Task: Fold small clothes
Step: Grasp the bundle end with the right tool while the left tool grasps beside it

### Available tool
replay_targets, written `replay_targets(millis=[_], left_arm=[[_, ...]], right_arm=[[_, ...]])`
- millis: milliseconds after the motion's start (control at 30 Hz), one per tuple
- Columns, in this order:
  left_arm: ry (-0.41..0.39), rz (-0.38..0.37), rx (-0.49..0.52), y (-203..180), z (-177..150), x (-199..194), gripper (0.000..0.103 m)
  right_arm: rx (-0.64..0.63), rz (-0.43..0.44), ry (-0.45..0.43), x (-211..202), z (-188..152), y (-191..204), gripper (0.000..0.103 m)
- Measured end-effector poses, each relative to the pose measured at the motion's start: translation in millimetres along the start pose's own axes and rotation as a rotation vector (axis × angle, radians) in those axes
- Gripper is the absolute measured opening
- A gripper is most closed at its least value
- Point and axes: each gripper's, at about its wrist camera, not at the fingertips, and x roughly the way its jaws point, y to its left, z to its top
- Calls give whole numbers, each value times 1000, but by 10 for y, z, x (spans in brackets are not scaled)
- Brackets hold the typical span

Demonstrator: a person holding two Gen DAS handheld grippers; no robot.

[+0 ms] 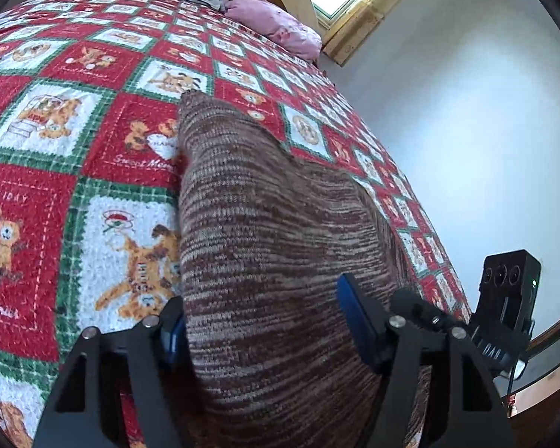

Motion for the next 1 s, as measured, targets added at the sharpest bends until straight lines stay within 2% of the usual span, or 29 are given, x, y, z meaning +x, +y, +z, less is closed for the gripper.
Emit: replay_targets(millis=[67, 100, 133, 233, 367, 533, 667, 1000], left_arm=[[-4, 11, 7, -26, -8, 8, 72], [-6, 24, 11, -42, -14, 13, 70], [-7, 45, 15, -48, -19, 15, 67], [-14, 120, 28, -114, -32, 46, 60], [-36, 211, 68, -236, -47, 70, 52], [-81, 310, 153, -442, -120, -17, 29], [-115, 371, 253, -614, -155, -168, 27], [-128, 422, 293, -767, -337, -600, 27]], right_arm=[[0, -25, -5, 13, -13, 3, 55], [19, -31, -13, 12, -16, -33, 43], [38, -19, -18, 15, -19, -67, 38], [47, -8, -26, 34, -11, -100, 29], [-37, -95, -48, -9, -51, 88, 25], [-93, -178, -97, -121, -78, 298, 22], [-63, -147, -153, -325, -116, 422, 22], [-61, -129, -218, -718, -332, 888, 22]])
